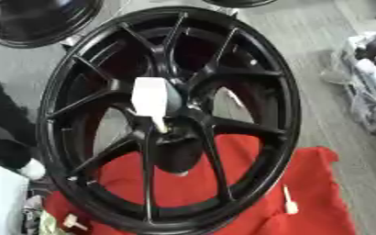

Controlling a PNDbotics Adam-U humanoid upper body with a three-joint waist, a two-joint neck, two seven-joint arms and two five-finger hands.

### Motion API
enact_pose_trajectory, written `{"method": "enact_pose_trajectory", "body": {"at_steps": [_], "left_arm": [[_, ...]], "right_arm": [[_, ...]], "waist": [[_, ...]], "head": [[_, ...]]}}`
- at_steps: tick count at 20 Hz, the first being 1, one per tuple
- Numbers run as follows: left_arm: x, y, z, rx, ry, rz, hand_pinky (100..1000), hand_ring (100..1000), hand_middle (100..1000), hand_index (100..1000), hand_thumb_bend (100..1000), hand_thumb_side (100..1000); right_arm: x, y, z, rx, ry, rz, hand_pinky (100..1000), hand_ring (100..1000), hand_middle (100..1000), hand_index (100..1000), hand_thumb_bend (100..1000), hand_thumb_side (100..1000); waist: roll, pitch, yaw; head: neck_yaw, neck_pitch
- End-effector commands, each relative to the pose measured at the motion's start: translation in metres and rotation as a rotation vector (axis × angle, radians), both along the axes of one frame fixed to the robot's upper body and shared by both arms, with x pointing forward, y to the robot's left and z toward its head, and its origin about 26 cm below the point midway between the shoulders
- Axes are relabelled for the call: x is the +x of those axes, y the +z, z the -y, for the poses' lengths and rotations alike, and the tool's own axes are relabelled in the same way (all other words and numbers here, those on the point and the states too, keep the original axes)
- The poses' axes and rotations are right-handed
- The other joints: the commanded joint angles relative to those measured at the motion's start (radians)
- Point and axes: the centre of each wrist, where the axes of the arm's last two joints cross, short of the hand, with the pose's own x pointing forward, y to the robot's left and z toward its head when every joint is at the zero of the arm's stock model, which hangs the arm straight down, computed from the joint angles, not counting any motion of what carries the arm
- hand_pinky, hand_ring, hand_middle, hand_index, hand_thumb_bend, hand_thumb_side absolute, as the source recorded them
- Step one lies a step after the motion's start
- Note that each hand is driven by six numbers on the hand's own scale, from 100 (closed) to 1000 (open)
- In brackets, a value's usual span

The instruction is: Pull the pin out of the wheel hub.

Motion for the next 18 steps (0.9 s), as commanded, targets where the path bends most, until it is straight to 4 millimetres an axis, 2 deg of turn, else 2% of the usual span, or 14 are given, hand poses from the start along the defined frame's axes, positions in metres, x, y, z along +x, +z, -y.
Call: {"method": "enact_pose_trajectory", "body": {"at_steps": [1,5,7,8,10,14,18], "left_arm": [[-0.019,0.031,0.009,0.181,-0.044,0.080,746,828,746,754,100,697],[-0.039,0.058,0.036,0.451,-0.107,0.150,775,844,766,775,100,714],[-0.044,0.064,0.041,0.517,-0.116,0.162,775,844,766,775,100,714],[-0.047,0.066,0.046,0.556,-0.126,0.171,796,853,784,795,100,748],[-0.058,0.072,0.067,0.718,-0.171,0.200,803,855,788,802,100,772],[-0.069,0.077,0.093,0.903,-0.224,0.212,821,864,801,819,100,821],[-0.069,0.073,0.106,1.006,-0.246,0.180,829,867,804,826,100,854]], "right_arm": [[-0.004,0.014,0.004,-0.054,-0.008,0.031,923,626,565,811,100,615],[-0.005,0.013,0.005,-0.064,-0.013,0.023,923,625,565,811,100,615],[-0.005,0.012,0.005,-0.067,-0.015,0.021,923,625,565,811,100,615],[-0.005,0.012,0.005,-0.070,-0.015,0.019,923,624,564,810,100,614],[-0.006,0.011,0.005,-0.076,-0.016,0.014,923,624,564,810,100,614],[-0.006,0.010,0.006,-0.082,-0.017,0.009,923,623,564,810,100,614],[-0.006,0.010,0.006,-0.083,-0.017,0.005,923,622,564,809,100,616]], "waist": [[-0.002,-0.030,0.002],[0.003,-0.034,0.005],[0.004,-0.034,0.007],[0.005,-0.035,0.006],[0.008,-0.037,0.008],[0.010,-0.040,0.011],[0.010,-0.041,0.011]], "head": [[-0.013,0.002],[-0.023,0.002],[-0.025,0.002],[-0.026,0.002],[-0.029,0.002],[-0.029,0.003],[-0.028,0.002]]}}
